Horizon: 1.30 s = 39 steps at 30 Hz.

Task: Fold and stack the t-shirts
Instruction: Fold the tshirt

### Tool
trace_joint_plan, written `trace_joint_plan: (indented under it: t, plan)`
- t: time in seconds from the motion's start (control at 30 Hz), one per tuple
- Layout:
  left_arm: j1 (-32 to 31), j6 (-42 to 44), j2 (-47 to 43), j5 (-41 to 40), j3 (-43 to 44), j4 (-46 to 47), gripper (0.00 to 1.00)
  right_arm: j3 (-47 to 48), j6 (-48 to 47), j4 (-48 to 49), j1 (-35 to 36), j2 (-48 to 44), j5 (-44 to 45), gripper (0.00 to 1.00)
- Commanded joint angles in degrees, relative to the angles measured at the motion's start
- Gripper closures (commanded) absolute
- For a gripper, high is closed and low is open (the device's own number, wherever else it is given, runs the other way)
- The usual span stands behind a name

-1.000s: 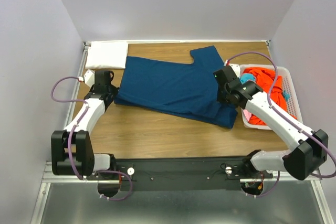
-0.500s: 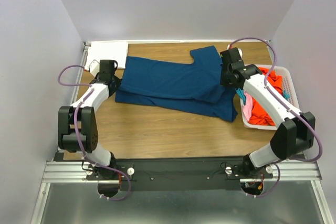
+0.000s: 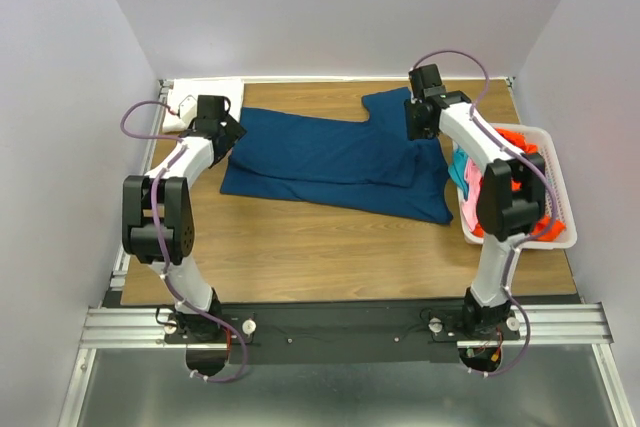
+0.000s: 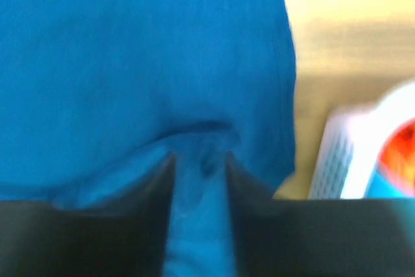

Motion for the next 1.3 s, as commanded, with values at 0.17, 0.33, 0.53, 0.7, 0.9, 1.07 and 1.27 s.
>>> trace_joint_plan:
  t: [0.17, 0.33, 0.53, 0.7, 0.9, 1.07, 1.27]
  plan:
    - [-1.9, 3.4, -6.1, -1.4, 0.3, -1.4, 0.02, 2.2, 1.8, 3.8, -1.9, 2.9, -11.7, 0.00]
    - [-6.3, 5.2, -4.4, 2.7, -2.5, 0.1, 0.02, -13.5, 6.5, 10.2, -1.7, -9.5, -21.8, 0.00]
    - [-8.2, 4.9, -2.9, 3.0, -5.2, 1.4, 0.02, -25.2, 11.0, 12.7, -1.3, -14.3, -24.6, 0.01]
    - [-8.2, 4.7, -3.7, 1.2, -6.8, 1.6, 0.02, -27.8, 11.5, 12.6, -1.3, -13.4, -22.4, 0.12]
    - [-7.3, 5.0, -1.5, 0.3, -6.4, 2.9, 0.02, -26.9, 11.5, 12.9, -1.3, -9.1, -20.1, 0.29]
    - [-6.9, 5.3, 0.8, -0.6, -4.1, 3.2, 0.02, -24.9, 11.3, 13.3, -1.3, -6.4, -17.6, 0.41]
    - [-5.5, 5.4, 2.8, -0.5, -2.4, 4.1, 0.02, -22.4, 11.3, 13.9, -1.3, -2.5, -17.5, 0.48]
